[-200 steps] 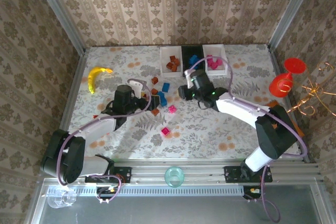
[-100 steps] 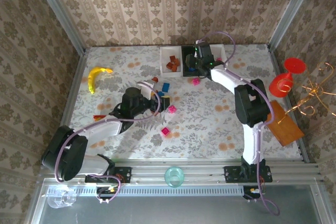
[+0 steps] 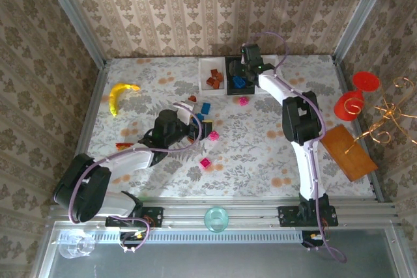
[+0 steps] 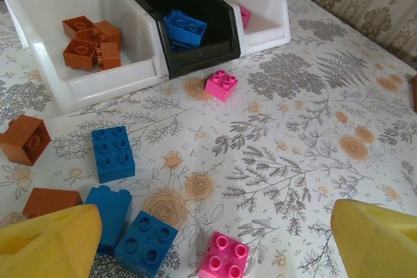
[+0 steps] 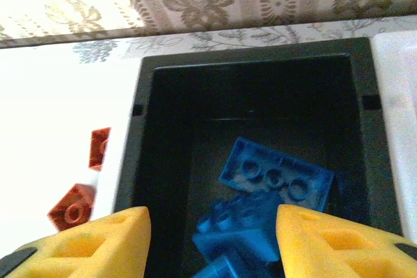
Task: Sort the legos into containers by color
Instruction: Place the lego in the container, then pick up the lego from the center of the table.
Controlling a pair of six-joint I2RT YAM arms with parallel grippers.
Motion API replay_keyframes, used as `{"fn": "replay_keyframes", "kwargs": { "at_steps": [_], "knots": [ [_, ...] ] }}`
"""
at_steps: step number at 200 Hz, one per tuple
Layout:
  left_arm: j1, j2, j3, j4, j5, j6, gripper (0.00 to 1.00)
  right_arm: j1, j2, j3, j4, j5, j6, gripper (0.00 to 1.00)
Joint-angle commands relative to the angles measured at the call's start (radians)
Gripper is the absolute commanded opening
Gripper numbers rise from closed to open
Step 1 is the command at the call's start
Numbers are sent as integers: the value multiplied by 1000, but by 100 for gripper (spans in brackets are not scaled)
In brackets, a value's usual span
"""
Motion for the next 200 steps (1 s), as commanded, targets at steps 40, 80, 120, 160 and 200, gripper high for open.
{"fn": "replay_keyframes", "kwargs": {
  "at_steps": [40,80,120,160,200],
  "knots": [
    [-6,-15,34,-115,-103,52,93,6,-386,-401,115,-127,4,64],
    [29,-7,73,-234,-140,37,94,81,-589,-686,144,-95,-23,71],
    [95,40,108,-292,-57,-20,93,206,-679,-817,97,-9,-72,79],
    [129,50,134,-383,-104,-44,92,331,-621,-864,172,-47,-136,86],
    [305,-52,17,-309,-24,-117,91,425,-509,-785,148,-9,-188,87]
  ]
}}
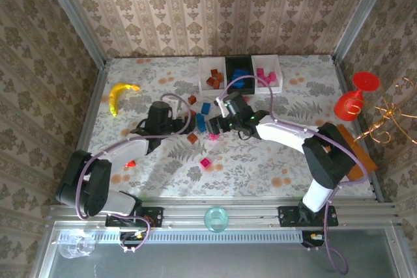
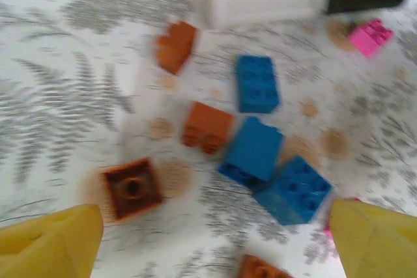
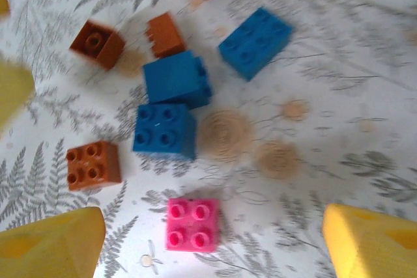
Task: Sort the legos into containers by color
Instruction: Pick up the lego from the center of the table, then place the lego in the container.
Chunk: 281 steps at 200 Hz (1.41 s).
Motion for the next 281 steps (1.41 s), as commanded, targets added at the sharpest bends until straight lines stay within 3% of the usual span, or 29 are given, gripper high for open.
{"fn": "replay_keyframes", "kwargs": {
  "at_steps": [1,32,87,166,235,281],
  "knots": [
    [91,-79,-71,29,50,-70,91,38,69,64,0,33,-54,87],
    [166,-134,-133,86,88,-118,91,62,167,144,15,34,-44,82],
    [171,-115,-123,94,130,-127,91,67,320,267,-37,97,-8,67],
    [159,-98,-113,113,183,-135,90,41,265,175,50,95,24,37],
    [30,-57,-75,211,273,-102,89,-144,-33,-13,140,80,103,35],
    [-90,-36,-3,180,192,-91,89,-281,38,119,155,148,141,35]
  ]
}}
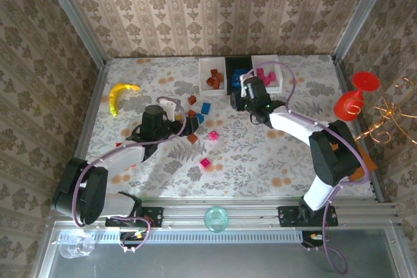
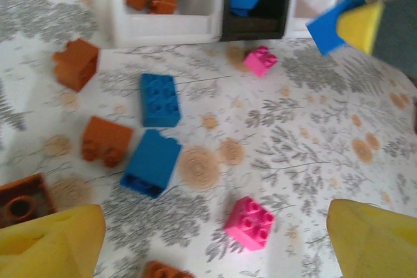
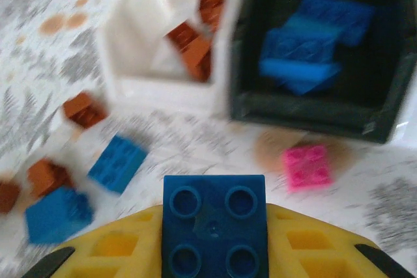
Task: Sort the legos into containers by color
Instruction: Place the lego in the container.
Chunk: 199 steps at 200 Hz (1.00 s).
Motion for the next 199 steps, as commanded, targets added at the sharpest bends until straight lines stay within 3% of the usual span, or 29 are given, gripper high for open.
{"fn": "replay_keyframes", "kwargs": {
  "at_steps": [1,37,63,83,101,120,144,171,199],
  "knots": [
    [-47,13,68,4,-41,12,89,-38,65,96,26,57,44,35],
    [-76,62,166,-75,-89,-28,89,-80,262,332,15,78,64,37],
    [-81,49,143,-52,-97,-24,89,-95,438,574,-58,91,80,40],
    [-81,14,95,-21,-127,-11,89,-102,551,752,-158,99,89,51],
    [-81,-8,75,-11,-140,10,89,-102,562,817,-190,100,82,60],
    [-81,-15,58,-2,-131,26,90,-100,490,756,-187,97,66,65],
    [-79,-15,42,-9,-128,42,90,-74,314,495,-75,52,53,70],
    [-69,-7,55,-51,-146,55,90,1,134,207,-8,8,24,77],
    [-41,-11,48,-79,-191,66,90,92,55,73,-41,9,-14,80]
  ]
}}
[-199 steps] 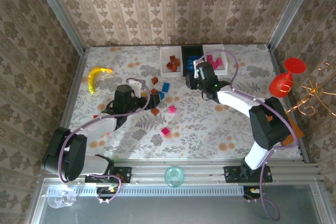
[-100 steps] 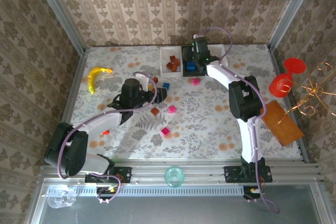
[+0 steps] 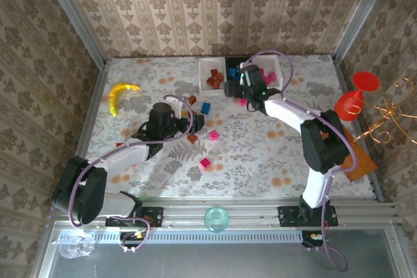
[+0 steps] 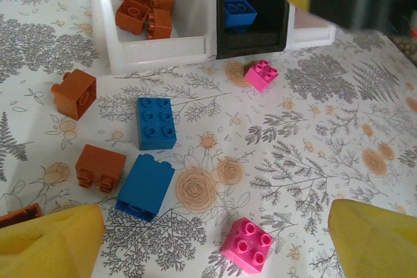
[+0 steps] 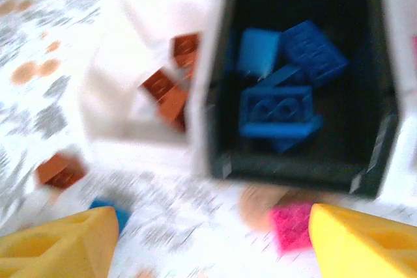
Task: Sort the legos into containers by color
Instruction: Place the lego in the container, then pick up the lego from the center of the table.
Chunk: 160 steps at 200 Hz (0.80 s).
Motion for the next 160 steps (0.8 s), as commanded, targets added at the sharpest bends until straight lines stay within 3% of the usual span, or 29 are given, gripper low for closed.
{"fn": "replay_keyframes", "kwargs": {
  "at_steps": [1,27,80,160],
  "knots": [
    [27,-14,-7,-40,-49,34,90,73,-51,-76,5,-28,-46,80],
    [45,28,25,-85,-22,47,88,111,-86,-111,-56,1,-60,82],
    [15,237,155,-179,60,77,76,89,-268,-267,-22,64,-65,85],
    [-19,498,370,-369,-113,158,76,15,-413,-409,80,4,-9,87]
  ]
}}
